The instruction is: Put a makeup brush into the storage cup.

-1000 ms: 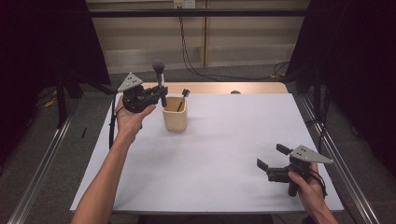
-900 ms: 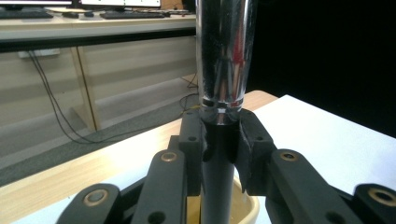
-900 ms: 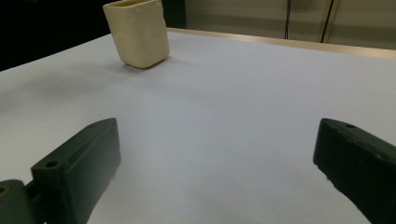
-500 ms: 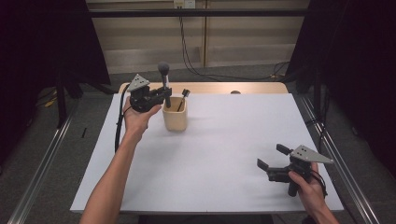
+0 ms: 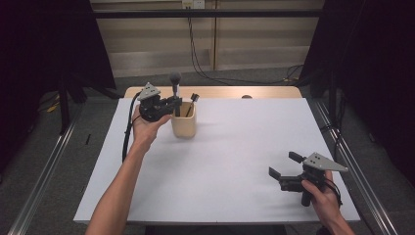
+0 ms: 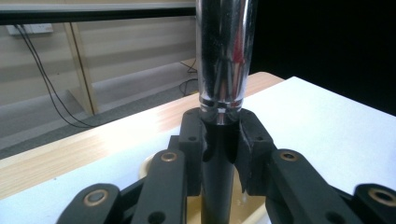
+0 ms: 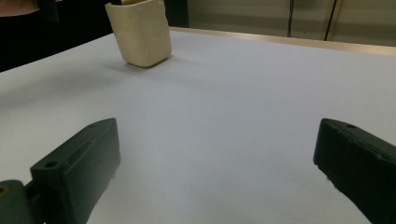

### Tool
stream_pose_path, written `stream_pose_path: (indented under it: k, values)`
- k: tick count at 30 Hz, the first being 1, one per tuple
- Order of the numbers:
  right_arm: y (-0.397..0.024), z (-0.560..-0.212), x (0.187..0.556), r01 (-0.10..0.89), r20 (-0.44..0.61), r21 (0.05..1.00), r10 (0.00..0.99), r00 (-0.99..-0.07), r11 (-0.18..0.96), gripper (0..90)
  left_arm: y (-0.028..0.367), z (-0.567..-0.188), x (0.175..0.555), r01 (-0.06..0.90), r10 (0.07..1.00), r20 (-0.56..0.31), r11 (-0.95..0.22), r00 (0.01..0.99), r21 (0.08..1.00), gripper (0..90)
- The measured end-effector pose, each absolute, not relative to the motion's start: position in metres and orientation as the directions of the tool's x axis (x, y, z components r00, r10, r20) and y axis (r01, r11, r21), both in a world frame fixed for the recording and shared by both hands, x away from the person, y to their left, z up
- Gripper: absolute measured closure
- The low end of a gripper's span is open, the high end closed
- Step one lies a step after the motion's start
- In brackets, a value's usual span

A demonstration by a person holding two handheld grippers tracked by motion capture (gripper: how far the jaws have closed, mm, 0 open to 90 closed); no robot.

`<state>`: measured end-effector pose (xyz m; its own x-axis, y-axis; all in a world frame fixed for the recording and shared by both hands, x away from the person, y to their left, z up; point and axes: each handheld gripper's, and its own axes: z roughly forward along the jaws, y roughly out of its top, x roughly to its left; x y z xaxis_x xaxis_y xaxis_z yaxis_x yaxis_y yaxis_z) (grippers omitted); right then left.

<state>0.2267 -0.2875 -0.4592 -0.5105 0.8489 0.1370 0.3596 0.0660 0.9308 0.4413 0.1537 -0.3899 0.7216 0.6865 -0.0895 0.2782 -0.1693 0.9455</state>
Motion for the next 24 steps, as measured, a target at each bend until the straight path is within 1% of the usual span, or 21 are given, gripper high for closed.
stream_pose_path:
  k: [13, 16, 17, 24]
  values:
    - [-0.287, -0.46, 0.227, 0.361, 0.135, 0.93, 0.847, -0.515, 0.071, 0.6, 0.156, -0.401, 0.44, 0.302, 0.693, -0.083, -0.201, 0.716, 0.932, 74.7]
    - [-0.287, -0.46, 0.227, 0.362, 0.136, 0.929, 0.846, -0.516, 0.071, 0.6, 0.154, -0.405, 0.441, 0.309, 0.697, -0.095, -0.189, 0.711, 0.932, 74.7]
    - [-0.287, -0.46, 0.227, 0.363, 0.137, 0.929, 0.846, -0.514, 0.07, 0.6, 0.155, -0.405, 0.441, 0.31, 0.692, -0.088, -0.204, 0.717, 0.929, 74.7]
    - [-0.287, -0.46, 0.226, 0.36, 0.138, 0.931, 0.846, -0.515, 0.067, 0.6, 0.151, -0.409, 0.441, 0.309, 0.69, -0.081, -0.214, 0.72, 0.927, 74.7]
